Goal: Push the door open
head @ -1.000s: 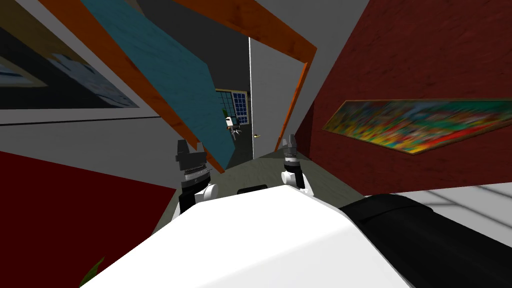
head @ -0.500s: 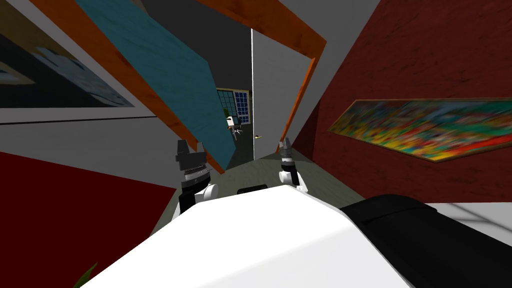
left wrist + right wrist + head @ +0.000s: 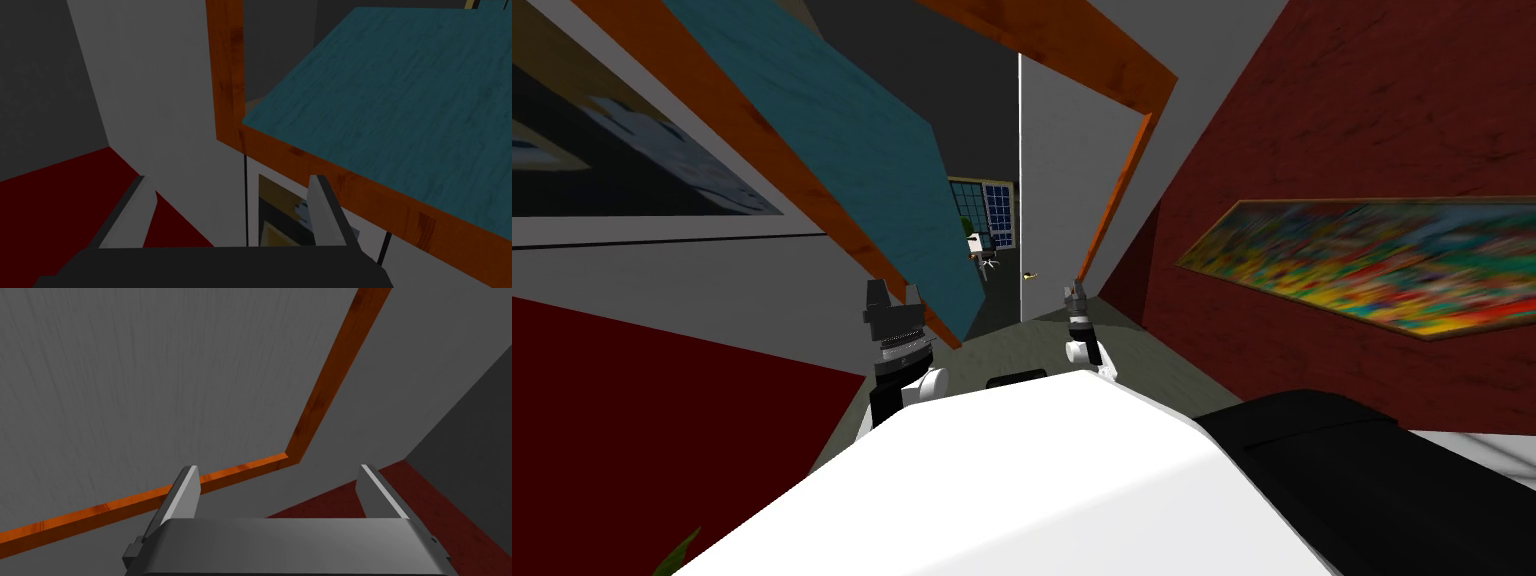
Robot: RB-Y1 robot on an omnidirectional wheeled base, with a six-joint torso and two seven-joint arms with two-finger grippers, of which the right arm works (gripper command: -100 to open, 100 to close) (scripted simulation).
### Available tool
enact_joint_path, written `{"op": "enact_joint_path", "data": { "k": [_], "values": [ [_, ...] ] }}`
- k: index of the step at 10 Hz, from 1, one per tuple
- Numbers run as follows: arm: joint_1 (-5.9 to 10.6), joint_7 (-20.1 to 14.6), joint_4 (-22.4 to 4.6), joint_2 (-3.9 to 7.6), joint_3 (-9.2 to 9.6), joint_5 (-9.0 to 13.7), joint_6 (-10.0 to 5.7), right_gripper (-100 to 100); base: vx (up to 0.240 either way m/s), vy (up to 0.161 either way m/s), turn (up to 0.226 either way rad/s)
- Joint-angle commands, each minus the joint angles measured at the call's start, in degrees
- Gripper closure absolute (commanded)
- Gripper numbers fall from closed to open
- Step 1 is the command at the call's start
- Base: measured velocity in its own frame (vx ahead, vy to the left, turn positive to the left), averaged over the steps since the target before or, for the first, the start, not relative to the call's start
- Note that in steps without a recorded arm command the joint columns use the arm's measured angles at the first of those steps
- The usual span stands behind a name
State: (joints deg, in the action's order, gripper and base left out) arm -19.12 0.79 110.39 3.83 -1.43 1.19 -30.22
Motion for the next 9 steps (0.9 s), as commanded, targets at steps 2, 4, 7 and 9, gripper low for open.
{"op": "enact_joint_path", "data": {
  "k": [2, 4, 7, 9],
  "values": [
    [1.24, -0.3, -4.4, 0.38, 0.28, 0.3, -1.21, -100, 0.051, -0.023, 0.043],
    [2.20, -0.5, -7.3, 0.57, 0.46, 0.5, -1.75, -100, 0.068, -0.026, 0.049],
    [4.14, -0.8, -12.2, 0.94, 0.83, 0.9, -2.84, -100, 0.050, -0.032, 0.045],
    [5.13, -1.0, -14.8, 1.12, 1.01, 1.1, -3.40, -100, 0.047, -0.023, 0.038]
  ]
}}
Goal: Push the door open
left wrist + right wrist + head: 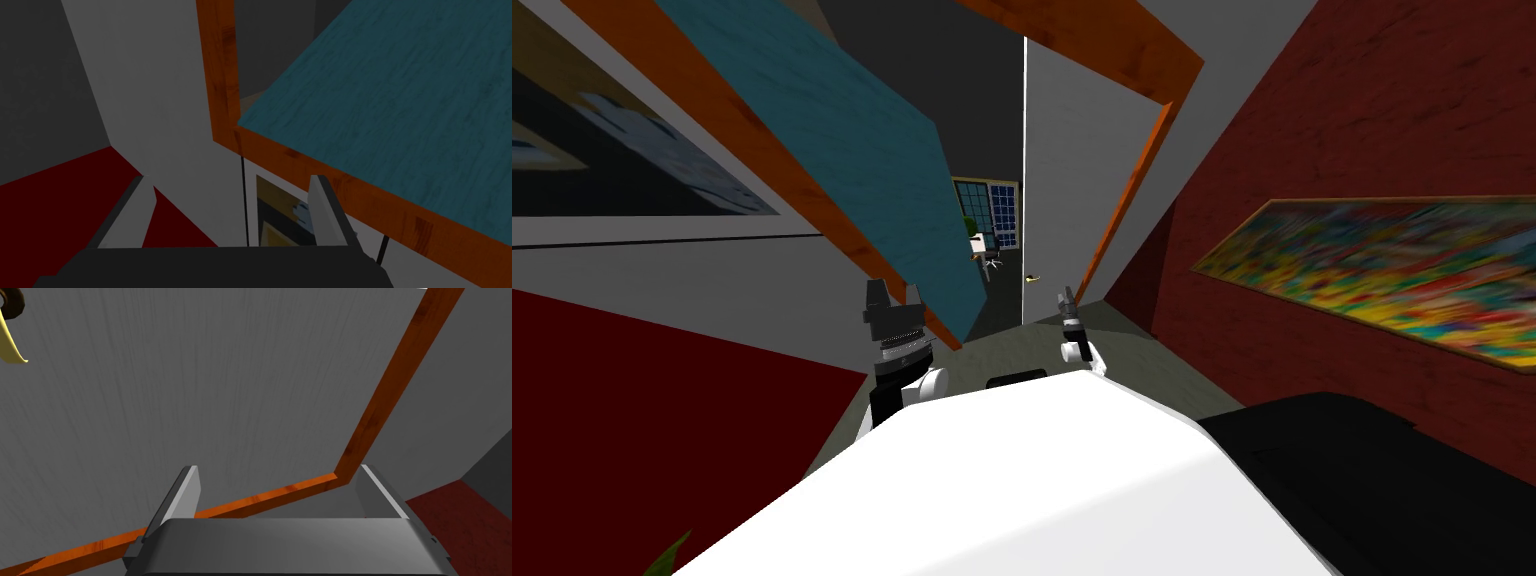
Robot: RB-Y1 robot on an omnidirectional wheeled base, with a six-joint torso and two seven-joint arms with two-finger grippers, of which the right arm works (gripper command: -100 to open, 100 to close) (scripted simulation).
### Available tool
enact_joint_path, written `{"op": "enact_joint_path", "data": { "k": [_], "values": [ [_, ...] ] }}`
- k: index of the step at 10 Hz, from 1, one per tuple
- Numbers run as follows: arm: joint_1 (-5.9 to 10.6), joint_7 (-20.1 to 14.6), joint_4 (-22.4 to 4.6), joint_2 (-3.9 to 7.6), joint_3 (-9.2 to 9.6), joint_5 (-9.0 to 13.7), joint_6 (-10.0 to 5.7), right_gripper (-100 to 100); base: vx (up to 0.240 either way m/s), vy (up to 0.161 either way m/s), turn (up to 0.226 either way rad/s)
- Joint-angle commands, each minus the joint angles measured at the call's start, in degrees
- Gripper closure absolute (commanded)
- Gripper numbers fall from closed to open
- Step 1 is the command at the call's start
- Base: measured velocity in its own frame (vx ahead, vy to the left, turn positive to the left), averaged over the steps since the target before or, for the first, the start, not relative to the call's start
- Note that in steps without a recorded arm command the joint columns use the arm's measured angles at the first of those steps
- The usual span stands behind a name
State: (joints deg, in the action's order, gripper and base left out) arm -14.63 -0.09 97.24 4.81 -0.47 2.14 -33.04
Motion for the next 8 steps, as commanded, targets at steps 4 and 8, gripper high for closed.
{"op": "enact_joint_path", "data": {
  "k": [4, 8],
  "values": [
    [2.64, -0.5, -6.9, 0.48, 0.43, 0.5, -1.70, -100, 0.047, -0.023, 0.042],
    [4.64, -0.8, -12.4, 0.80, 0.81, 0.9, -2.83, -100, 0.044, -0.025, 0.043]
  ]
}}
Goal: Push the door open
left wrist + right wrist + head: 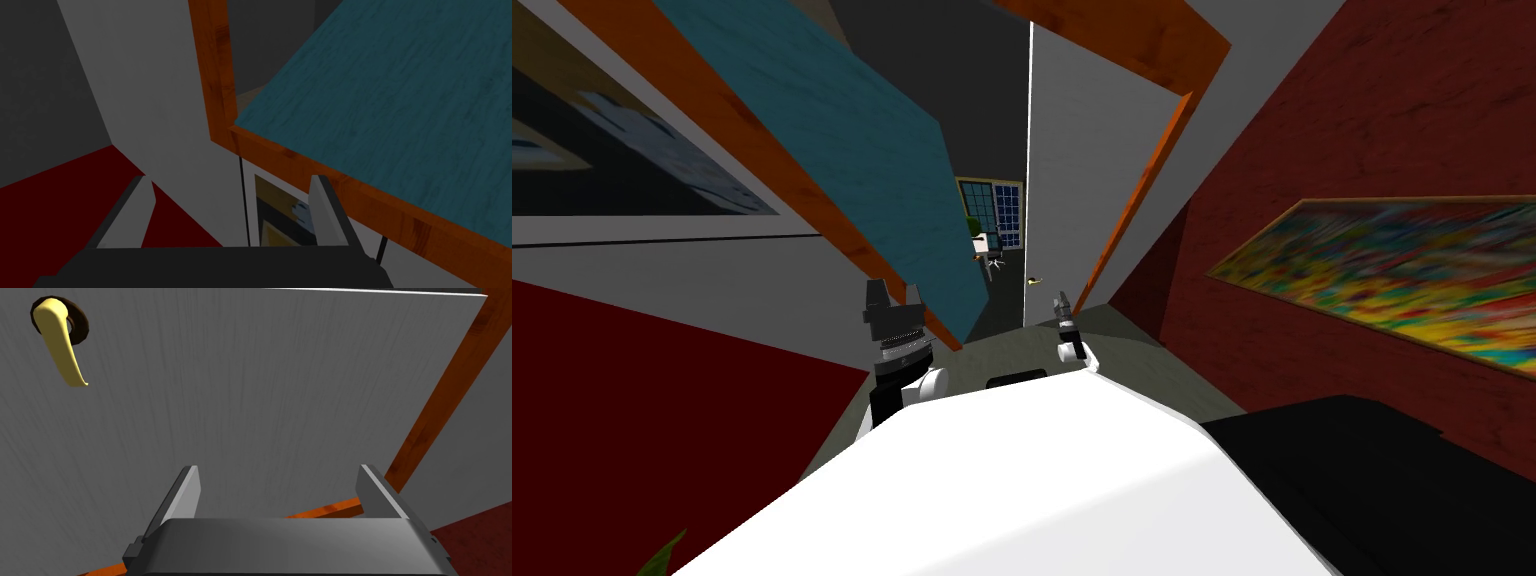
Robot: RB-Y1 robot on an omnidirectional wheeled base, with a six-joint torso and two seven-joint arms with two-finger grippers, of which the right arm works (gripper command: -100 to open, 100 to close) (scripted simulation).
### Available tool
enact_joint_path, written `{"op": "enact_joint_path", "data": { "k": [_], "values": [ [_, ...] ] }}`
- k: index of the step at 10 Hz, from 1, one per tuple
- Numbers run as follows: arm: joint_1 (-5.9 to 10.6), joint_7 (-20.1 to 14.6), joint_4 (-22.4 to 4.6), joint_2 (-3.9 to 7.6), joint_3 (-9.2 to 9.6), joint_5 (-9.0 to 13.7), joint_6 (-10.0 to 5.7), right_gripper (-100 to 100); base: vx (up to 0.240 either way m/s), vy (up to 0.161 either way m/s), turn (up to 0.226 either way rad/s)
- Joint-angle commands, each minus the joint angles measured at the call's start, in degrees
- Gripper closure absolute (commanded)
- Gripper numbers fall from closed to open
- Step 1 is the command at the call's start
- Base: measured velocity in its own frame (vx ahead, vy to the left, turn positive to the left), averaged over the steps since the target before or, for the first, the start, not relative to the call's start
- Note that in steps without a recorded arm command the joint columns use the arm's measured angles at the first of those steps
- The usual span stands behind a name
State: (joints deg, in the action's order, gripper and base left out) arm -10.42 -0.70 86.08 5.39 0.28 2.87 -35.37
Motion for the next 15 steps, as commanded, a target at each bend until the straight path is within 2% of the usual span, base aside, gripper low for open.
{"op": "enact_joint_path", "data": {
  "k": [1, 2, 3, 4, 5, 7, 8, 10, 11, 13, 14, 15],
  "values": [
    [0.43, -0.2, -1.8, 0.23, 0.06, 0.1, -0.50, -100, 0.037, -0.026, 0.032],
    [1.43, -0.4, -3.8, 0.39, 0.25, 0.3, -1.07, -100, 0.054, -0.017, 0.059],
    [1.43, -0.4, -4.5, 0.39, 0.25, 0.3, -1.07, -100, 0.045, -0.017, 0.026],
    [2.43, -0.6, -6.4, 0.54, 0.44, 0.5, -1.63, -100, 0.046, -0.031, 0.040],
    [2.43, -0.6, -7.2, 0.54, 0.44, 0.5, -1.63, -100, 0.042, -0.031, 0.038],
    [4.38, -0.9, -11.4, 0.82, 0.81, 0.9, -2.73, -100, 0.058, -0.037, 0.070],
    [4.38, -0.9, -12.4, 0.82, 0.81, 0.9, -2.73, -100, 0.064, -0.030, 0.031],
    [6.29, -1.2, -16.5, 1.09, 1.17, 1.3, -3.80, -100, 0.066, -0.041, 0.061],
    [6.29, -1.2, -17.6, 1.09, 1.17, 1.3, -3.80, -100, 0.052, -0.036, 0.032],
    [8.12, -1.6, -21.4, 1.33, 1.52, 1.6, -4.83, -100, 0.066, -0.038, 0.062],
    [8.12, -1.6, -22.5, 1.33, 1.52, 1.6, -4.83, -100, 0.056, -0.033, 0.035],
    [9.01, -1.7, -24.9, 1.45, 1.69, 1.8, -5.34, -100, 0.048, -0.030, 0.038]
  ]
}}
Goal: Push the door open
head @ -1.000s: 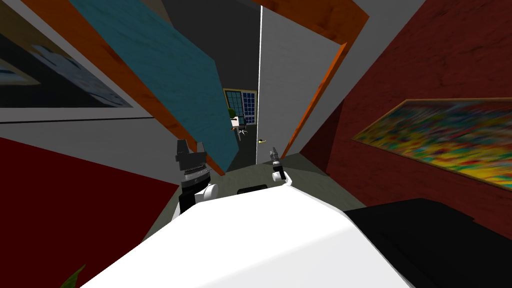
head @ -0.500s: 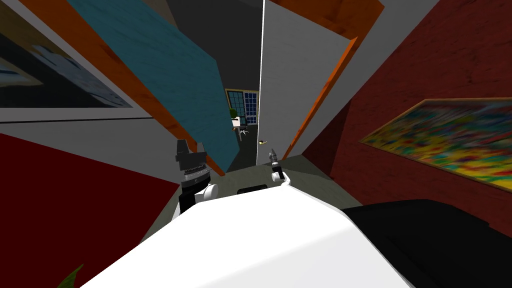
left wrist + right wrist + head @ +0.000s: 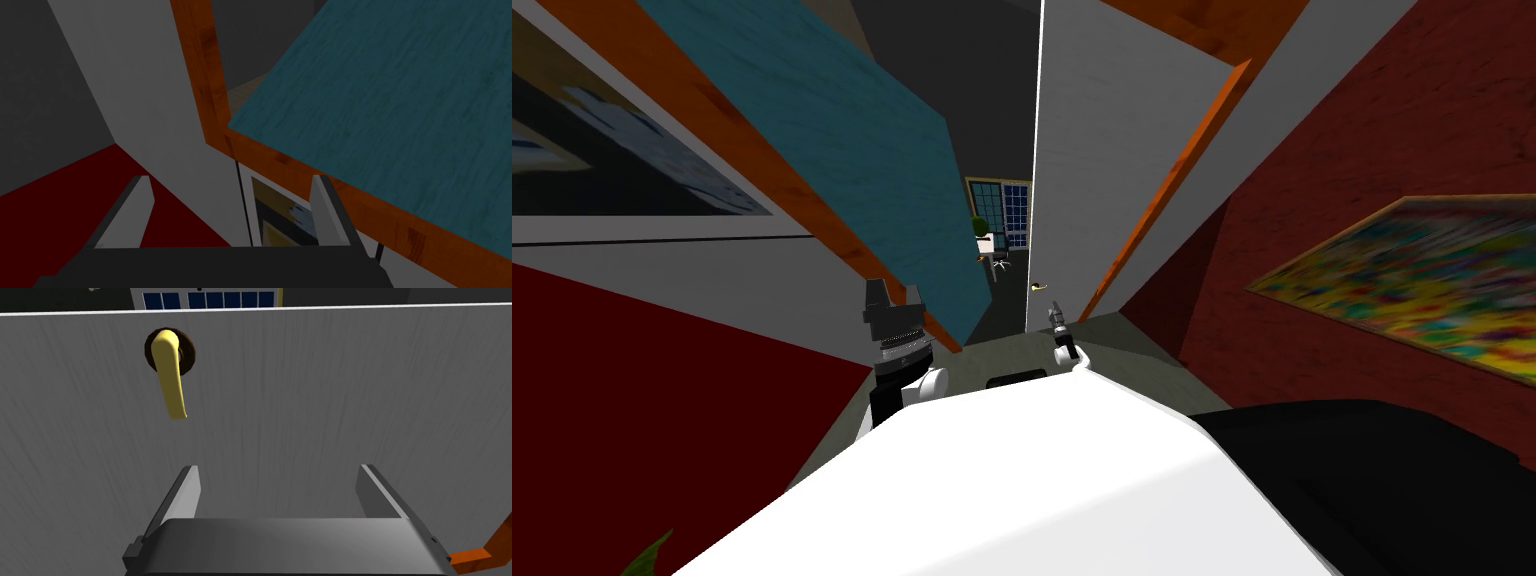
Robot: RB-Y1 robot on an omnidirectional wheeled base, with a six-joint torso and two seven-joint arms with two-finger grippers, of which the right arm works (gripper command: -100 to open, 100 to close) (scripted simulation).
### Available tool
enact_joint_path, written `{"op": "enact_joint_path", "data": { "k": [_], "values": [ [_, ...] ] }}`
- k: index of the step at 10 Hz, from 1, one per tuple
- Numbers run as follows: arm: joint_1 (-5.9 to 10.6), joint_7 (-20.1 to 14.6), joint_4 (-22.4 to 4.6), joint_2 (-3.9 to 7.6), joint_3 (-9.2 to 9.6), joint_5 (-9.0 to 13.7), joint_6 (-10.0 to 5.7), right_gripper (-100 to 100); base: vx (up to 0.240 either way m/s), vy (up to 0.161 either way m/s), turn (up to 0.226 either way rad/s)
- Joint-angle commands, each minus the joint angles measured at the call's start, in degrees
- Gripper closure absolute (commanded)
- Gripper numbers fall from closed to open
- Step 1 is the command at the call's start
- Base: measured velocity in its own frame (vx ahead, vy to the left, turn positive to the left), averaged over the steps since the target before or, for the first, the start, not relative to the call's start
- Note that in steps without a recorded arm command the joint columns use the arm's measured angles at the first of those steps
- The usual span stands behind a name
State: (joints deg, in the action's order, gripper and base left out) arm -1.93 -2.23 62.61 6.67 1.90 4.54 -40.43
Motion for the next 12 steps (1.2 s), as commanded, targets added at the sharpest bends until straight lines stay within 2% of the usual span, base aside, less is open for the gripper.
{"op": "enact_joint_path", "data": {
  "k": [1, 2, 4, 5, 9, 10, 12],
  "values": [
    [1.35, -0.3, -2.9, 0.26, 0.22, 0.3, -0.74, -100, 0.066, -0.040, 0.073],
    [1.35, -0.3, -3.7, 0.26, 0.22, 0.3, -0.74, -100, 0.052, -0.035, 0.031],
    [3.00, -0.6, -7.3, 0.46, 0.53, 0.6, -1.67, -100, 0.060, -0.037, 0.049],
    [3.00, -0.6, -8.2, 0.46, 0.53, 0.6, -1.67, -100, 0.056, -0.035, 0.035],
    [5.77, -1.1, -15.7, 0.78, 1.06, 1.1, -3.23, -100, 0.069, -0.040, 0.056],
    [6.91, -1.3, -18.6, 0.90, 1.27, 1.3, -3.87, -100, 0.125, -0.055, 0.069],
    [7.82, -1.5, -21.2, 1.00, 1.45, 1.5, -4.39, -100, 0.118, -0.071, 0.053]
  ]
}}
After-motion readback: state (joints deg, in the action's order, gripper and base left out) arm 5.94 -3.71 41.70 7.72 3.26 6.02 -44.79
